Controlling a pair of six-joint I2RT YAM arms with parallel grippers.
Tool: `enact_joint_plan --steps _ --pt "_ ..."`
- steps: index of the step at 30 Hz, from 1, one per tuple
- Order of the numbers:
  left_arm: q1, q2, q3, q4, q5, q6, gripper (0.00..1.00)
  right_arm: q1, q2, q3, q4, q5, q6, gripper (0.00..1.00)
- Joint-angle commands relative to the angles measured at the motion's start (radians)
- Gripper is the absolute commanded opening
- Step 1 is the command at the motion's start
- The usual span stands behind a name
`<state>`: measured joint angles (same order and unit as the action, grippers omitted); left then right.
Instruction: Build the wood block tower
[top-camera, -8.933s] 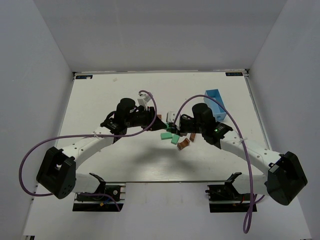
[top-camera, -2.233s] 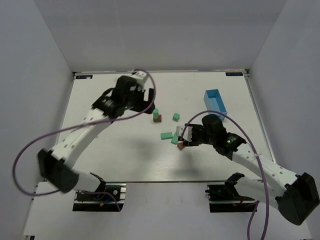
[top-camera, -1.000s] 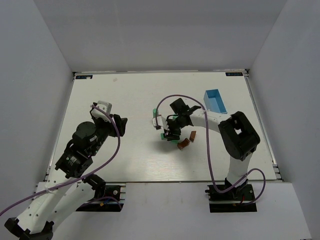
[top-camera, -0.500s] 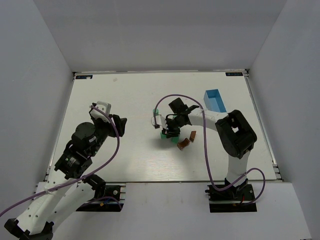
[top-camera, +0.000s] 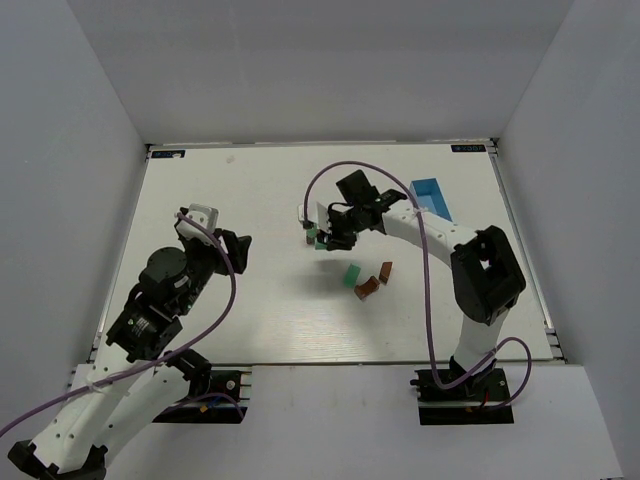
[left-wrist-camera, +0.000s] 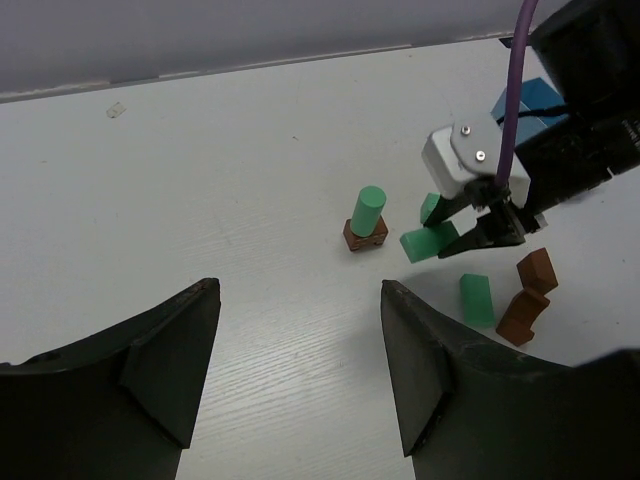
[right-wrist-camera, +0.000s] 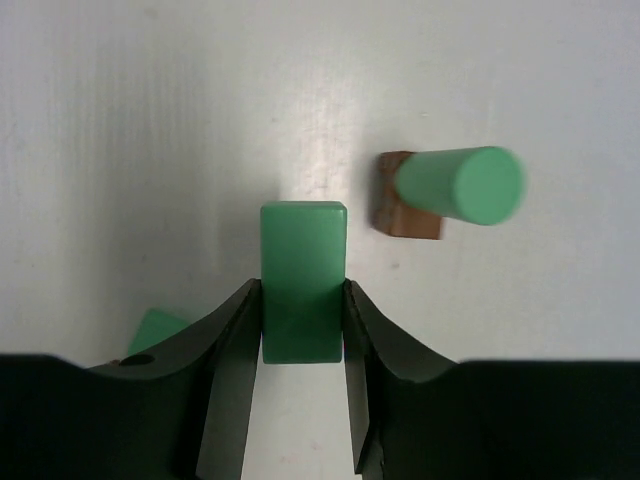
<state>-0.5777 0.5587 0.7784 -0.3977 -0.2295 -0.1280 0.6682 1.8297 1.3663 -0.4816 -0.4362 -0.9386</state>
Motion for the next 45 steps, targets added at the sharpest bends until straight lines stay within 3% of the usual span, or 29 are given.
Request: enact_joint_plan --steps 1,14,22,36,45 --pt "0.006 -0.014 0.007 -0.012 -0.025 -0.002 0.75 0.001 -0.047 0.092 -0.026 0.04 0.082 0.0" --pt "0.006 -0.023 0.007 -0.012 -0.025 -0.002 0.75 0.004 0.111 0.443 -0.182 0.087 0.15 0.0" --pt "0.006 -0.023 0.007 -0.012 -0.025 -0.002 0.75 0.001 0.215 0.573 -0.241 0.071 0.164 0.0" --pt "0.006 -0.014 0.007 -0.012 -0.016 -0.002 0.75 -0.009 0.227 0.57 -0.233 0.076 0.172 0.0" --pt "0.006 -0.014 0.007 -0.012 -0.016 -0.002 0.75 -0.082 0.034 0.277 -0.094 0.08 0.184 0.0"
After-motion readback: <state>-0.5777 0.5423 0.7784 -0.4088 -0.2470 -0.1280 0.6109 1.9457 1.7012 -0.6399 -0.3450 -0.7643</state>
